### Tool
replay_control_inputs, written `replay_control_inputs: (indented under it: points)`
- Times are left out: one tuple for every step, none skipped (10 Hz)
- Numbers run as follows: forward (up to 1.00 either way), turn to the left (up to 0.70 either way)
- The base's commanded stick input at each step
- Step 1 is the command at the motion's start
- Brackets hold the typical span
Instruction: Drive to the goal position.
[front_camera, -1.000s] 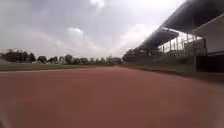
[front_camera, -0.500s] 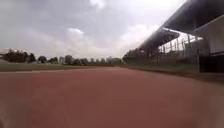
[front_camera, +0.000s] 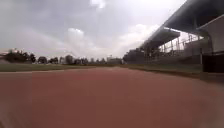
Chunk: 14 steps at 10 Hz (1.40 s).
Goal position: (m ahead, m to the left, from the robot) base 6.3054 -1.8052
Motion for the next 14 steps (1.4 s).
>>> replay_control_inputs:
  points:
    - [0.45, 0.00]
    - [0.45, 0.00]
    - [0.45, 0.00]
    - [0.45, 0.00]
    - [0.45, 0.00]
    - [0.45, 0.00]
    - [0.45, 0.00]
    - [0.45, 0.00]
    - [0.45, 0.00]
    - [0.45, 0.00]
    - [0.45, 0.00]
    - [0.45, 0.00]
    - [0.45, 0.00]
    - [0.45, 0.00]
